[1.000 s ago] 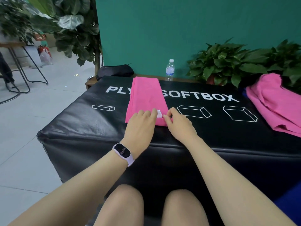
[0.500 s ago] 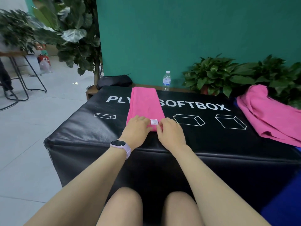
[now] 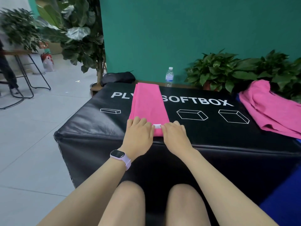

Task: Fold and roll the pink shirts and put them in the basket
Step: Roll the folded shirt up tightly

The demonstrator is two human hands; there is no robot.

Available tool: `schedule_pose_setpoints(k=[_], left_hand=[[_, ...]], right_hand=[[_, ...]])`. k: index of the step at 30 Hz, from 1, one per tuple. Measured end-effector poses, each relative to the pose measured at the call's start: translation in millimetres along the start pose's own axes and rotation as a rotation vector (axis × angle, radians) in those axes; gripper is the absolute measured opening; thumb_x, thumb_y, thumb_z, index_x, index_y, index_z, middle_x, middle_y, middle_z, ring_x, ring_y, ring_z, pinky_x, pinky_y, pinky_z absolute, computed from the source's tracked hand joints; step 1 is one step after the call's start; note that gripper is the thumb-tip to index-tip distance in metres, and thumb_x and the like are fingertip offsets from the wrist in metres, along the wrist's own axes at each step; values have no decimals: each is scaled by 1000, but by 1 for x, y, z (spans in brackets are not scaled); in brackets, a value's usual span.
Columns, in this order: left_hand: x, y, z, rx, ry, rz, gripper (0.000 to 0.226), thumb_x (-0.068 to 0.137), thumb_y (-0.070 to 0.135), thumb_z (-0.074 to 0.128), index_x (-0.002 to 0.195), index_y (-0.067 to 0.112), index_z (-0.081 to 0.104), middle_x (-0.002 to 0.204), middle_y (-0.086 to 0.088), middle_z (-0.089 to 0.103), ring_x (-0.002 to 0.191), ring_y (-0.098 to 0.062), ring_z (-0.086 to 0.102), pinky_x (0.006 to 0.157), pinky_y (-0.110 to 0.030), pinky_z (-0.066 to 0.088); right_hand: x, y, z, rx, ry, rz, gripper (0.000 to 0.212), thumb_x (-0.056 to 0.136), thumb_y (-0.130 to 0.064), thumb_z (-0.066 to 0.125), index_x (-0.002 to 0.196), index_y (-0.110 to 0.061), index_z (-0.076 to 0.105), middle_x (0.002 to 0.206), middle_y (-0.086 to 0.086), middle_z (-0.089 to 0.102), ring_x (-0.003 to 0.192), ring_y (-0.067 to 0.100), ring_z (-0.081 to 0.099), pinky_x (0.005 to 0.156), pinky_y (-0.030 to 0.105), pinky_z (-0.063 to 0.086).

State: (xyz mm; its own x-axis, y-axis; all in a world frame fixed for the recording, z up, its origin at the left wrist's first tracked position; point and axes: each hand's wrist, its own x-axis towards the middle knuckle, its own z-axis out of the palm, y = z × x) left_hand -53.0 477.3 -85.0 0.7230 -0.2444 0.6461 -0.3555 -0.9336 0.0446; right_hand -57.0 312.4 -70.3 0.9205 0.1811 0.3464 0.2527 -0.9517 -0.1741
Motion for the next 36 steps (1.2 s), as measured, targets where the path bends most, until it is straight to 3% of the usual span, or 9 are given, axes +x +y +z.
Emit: schedule_pose_setpoints(k=[6,10,12,14,16,21,28,33,36], left_hand=[[9,-6,4,13,-84,-5,28,105,31,33,83,20,47,75,3,48,74,-25,40,71,-38,26],[19,-9,1,19,-165,36,16,104,29,31,94,20,39,75,4,54,69,-27,42,65,-37,23],[25,-10,0,53,-233,78,13,104,25,33,92,19,35,75,2,51,70,-28,43,65,-37,23],[31,-10,1,87,-287,77,11,102,24,35,94,19,40,79,1,46,74,-27,40,69,-37,22],[35,-9,4,108,-321,56,16,103,27,35,99,18,48,86,-1,42,81,-26,36,73,-38,21],[33,-14,2,103,-335,86,24,105,31,29,97,19,48,84,2,44,79,-25,38,72,-37,22],[22,-25,-3,151,-105,413,27,104,31,37,94,15,57,88,-1,52,76,-24,43,73,-39,38],[24,-27,1,50,-140,360,30,106,37,39,101,16,60,95,-1,53,81,-23,44,74,-38,39],[29,-31,5,83,-119,351,32,107,35,33,96,18,58,93,1,50,80,-22,39,76,-37,36]], right_hand=[[12,1,-4,11,-82,-17,27,110,-27,25,95,-16,44,88,0,49,83,23,45,84,42,43],[3,1,3,-162,64,-6,32,110,-33,28,108,-10,50,100,5,53,91,25,51,78,36,40],[-5,-5,4,-215,177,-12,19,107,-24,41,102,-10,54,98,6,54,88,26,51,77,37,40],[-12,-11,6,-197,273,-48,3,94,-8,55,95,-11,57,94,6,55,85,27,52,76,38,42],[-14,-12,9,-150,302,-113,4,93,-9,59,96,-12,60,94,4,58,86,26,53,77,38,44],[8,0,10,-63,123,-156,25,108,-26,38,101,-12,58,99,0,57,89,23,49,82,37,39],[54,-2,15,-38,-94,15,25,98,-10,42,76,-20,35,69,-4,46,69,27,47,68,36,26],[56,5,22,111,-60,81,25,107,-26,28,88,-15,40,71,1,50,64,25,45,61,39,29],[48,2,15,71,-13,-28,23,109,-25,30,91,-14,40,79,1,50,72,28,49,67,40,34]])
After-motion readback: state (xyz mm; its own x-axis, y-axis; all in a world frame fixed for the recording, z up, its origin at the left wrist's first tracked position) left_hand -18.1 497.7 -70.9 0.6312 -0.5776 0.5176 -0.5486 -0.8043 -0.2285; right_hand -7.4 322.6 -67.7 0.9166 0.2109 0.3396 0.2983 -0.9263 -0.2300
